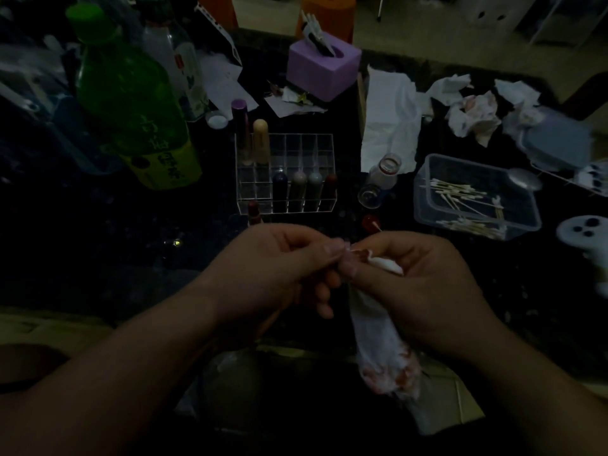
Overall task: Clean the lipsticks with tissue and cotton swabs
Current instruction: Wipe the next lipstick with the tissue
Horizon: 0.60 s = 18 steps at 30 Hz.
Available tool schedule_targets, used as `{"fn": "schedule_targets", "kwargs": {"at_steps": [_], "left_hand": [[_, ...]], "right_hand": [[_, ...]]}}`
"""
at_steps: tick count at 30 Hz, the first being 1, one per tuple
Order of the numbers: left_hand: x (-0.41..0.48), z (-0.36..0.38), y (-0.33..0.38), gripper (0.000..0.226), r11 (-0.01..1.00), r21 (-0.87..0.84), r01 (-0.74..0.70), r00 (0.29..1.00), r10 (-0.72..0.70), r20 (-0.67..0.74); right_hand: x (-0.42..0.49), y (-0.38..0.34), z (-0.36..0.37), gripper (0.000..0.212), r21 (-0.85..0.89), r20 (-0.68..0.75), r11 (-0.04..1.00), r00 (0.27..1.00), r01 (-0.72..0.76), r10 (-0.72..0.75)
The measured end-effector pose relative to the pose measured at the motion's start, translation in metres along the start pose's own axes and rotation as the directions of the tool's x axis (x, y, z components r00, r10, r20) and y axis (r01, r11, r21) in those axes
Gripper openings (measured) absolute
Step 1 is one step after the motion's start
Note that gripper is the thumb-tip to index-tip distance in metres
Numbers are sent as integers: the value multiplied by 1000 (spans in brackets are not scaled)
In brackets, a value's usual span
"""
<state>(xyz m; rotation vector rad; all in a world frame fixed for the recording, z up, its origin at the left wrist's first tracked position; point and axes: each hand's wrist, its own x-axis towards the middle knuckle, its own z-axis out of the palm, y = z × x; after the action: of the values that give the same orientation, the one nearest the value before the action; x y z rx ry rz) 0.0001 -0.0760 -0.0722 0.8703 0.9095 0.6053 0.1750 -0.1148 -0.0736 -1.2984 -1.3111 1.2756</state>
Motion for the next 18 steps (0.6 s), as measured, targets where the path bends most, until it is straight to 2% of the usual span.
{"fn": "schedule_targets", "kwargs": {"at_steps": [2, 4, 6, 8, 9, 10, 11, 12, 14, 15, 16, 18], "left_hand": [[0, -1, -3, 26, 979, 149, -142, 989, 148, -29], [1, -5, -7, 21, 866, 388, -315, 939, 344, -6], [2, -10, -9, 15, 617, 617, -488, 825, 556, 96], [1, -12, -9, 21, 314, 772, -552, 698, 681, 222], [0, -13, -9, 23, 224, 804, -551, 660, 706, 256], [0, -14, -10, 23, 208, 818, -536, 653, 716, 246], [-1, -13, -10, 21, 267, 817, -511, 676, 711, 191], [-1, -15, -10, 18, 412, 778, -474, 731, 677, 87], [-1, -18, -8, 13, 781, 532, -327, 881, 455, -127], [0, -19, -6, 15, 899, 357, -254, 926, 332, -179], [0, -20, -5, 16, 965, 183, -187, 958, 220, -182], [-2, -13, -5, 21, 994, -97, -49, 995, 40, -91]], "right_hand": [[2, 1, -2, 9, 23, 8, 999, 999, -38, 37], [2, -1, -5, 9, 176, 62, 976, 991, -126, 117], [2, -5, -8, 21, 366, 178, 894, 963, -257, 204], [4, -7, -10, 33, 503, 323, 770, 912, -393, 254], [5, -9, -10, 37, 560, 399, 695, 882, -451, 251], [6, -9, -10, 41, 612, 460, 617, 857, -495, 232], [7, -7, -10, 44, 648, 488, 558, 845, -519, 220], [8, -3, -13, 46, 666, 478, 533, 847, -522, 233], [8, 0, -17, 51, 680, 382, 550, 875, -484, 297], [6, 0, -18, 47, 685, 329, 570, 891, -454, 313], [4, 0, -20, 40, 696, 277, 586, 908, -415, 314], [2, -5, -18, 34, 720, 216, 592, 927, -363, 306]]}}
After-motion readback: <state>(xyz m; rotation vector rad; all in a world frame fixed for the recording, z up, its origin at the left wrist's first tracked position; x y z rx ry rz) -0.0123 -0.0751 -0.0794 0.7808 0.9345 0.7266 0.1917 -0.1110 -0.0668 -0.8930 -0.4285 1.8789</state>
